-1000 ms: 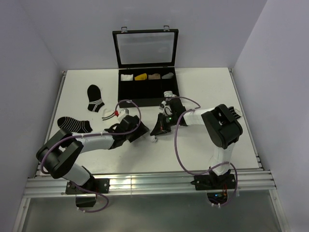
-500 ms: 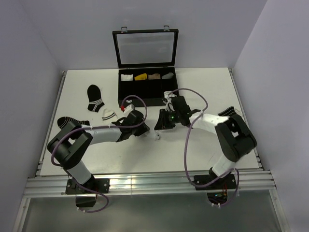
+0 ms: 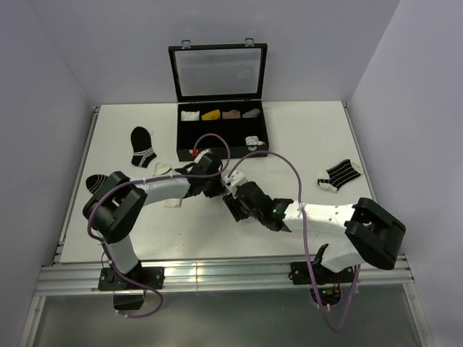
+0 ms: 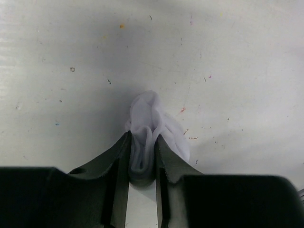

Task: Roll the socks
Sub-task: Roll the sock at the center of the board.

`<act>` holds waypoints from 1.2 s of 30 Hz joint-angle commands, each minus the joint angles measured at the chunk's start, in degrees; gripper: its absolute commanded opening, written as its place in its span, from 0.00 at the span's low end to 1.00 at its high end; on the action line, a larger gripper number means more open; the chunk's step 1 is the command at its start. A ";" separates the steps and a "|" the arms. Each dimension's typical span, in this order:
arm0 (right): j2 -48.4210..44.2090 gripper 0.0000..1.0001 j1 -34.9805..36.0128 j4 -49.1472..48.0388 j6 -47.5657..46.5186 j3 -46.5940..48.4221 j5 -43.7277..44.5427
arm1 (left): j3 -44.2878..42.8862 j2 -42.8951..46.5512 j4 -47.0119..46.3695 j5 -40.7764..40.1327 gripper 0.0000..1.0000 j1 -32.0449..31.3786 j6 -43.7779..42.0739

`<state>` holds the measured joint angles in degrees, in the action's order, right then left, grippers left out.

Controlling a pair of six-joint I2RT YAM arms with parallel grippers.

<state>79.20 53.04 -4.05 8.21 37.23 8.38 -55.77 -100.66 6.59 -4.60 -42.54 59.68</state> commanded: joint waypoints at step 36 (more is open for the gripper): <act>28.55 0.58 12.62 13.27 -1.18 18.49 25.63 | -11.47 -9.20 21.00 11.10 0.22 4.13 -18.72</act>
<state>103.66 65.63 1.56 4.23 53.56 38.11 -67.33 -107.66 18.31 8.51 -37.32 46.22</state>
